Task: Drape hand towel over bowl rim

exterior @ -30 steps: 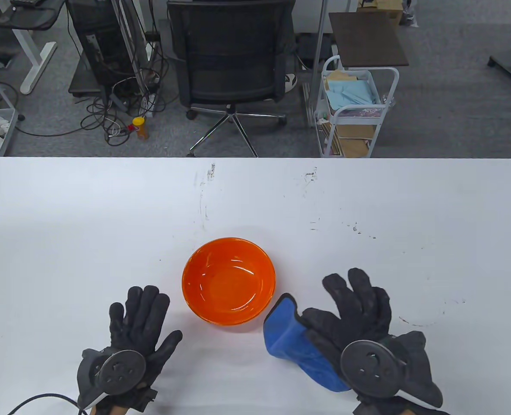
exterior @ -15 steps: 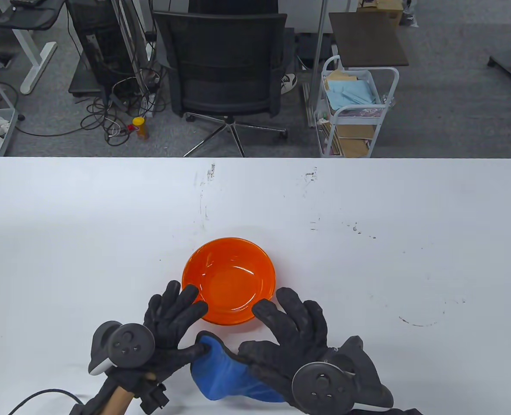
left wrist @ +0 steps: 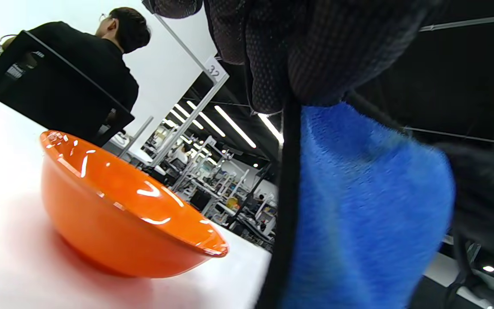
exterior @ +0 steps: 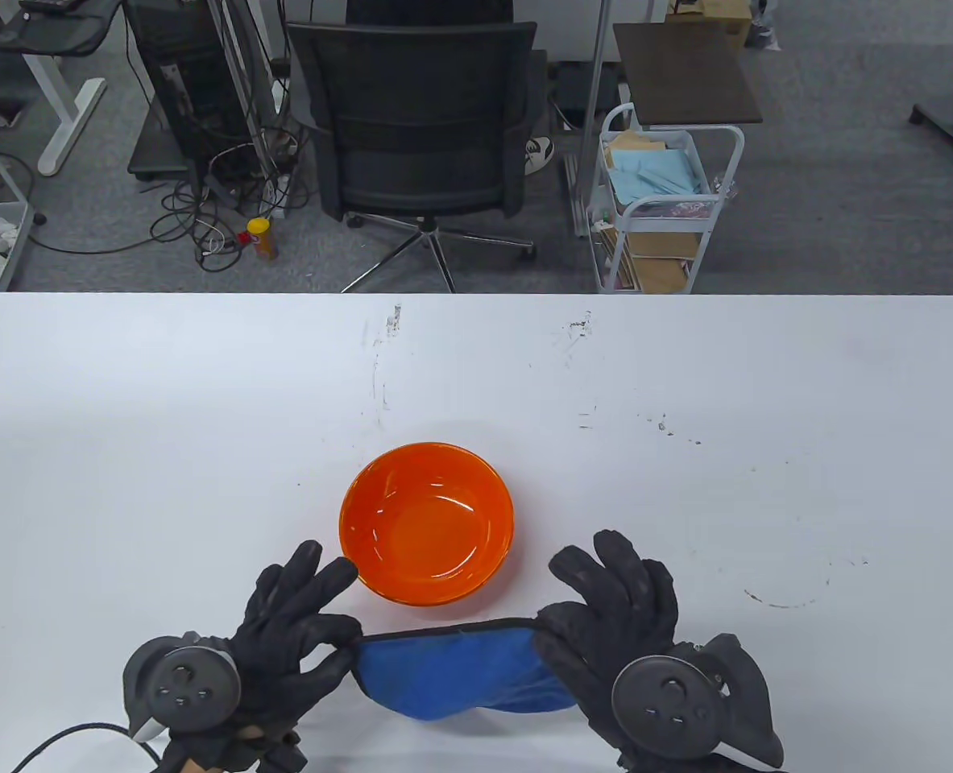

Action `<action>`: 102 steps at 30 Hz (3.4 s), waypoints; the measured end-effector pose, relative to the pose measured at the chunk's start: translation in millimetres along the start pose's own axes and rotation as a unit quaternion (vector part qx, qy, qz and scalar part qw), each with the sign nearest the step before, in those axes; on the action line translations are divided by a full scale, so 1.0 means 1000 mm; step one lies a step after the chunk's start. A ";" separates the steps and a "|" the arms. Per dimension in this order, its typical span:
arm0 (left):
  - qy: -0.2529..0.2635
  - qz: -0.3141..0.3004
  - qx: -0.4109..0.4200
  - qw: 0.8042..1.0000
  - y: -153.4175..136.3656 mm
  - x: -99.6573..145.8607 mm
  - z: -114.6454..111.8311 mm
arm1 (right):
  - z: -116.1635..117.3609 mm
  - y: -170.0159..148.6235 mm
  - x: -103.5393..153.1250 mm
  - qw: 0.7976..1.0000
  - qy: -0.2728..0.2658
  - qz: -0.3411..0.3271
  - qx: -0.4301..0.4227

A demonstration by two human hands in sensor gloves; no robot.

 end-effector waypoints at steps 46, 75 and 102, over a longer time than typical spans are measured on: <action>-0.070 0.266 -0.233 0.933 -0.108 -0.114 -0.024 | 0.112 -0.111 -0.150 0.955 -0.039 0.160 0.246; -0.119 0.297 -0.333 0.887 -0.105 -0.128 -0.059 | 0.127 -0.121 -0.166 0.947 -0.006 0.191 0.259; -0.127 0.230 -0.182 0.948 -0.074 -0.072 -0.020 | 0.075 -0.102 -0.110 0.972 -0.025 0.146 0.182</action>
Point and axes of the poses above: the tracker on the back of each hand, its own y axis roughly to the thumb side, its own x axis roughly from the fingertips to the wrist, z = x × y, the point moved 5 cm from there along -x, roughly from the wrist to the fingertips, and after that the axes turned 10 degrees about -x, right-handed, at the moved point
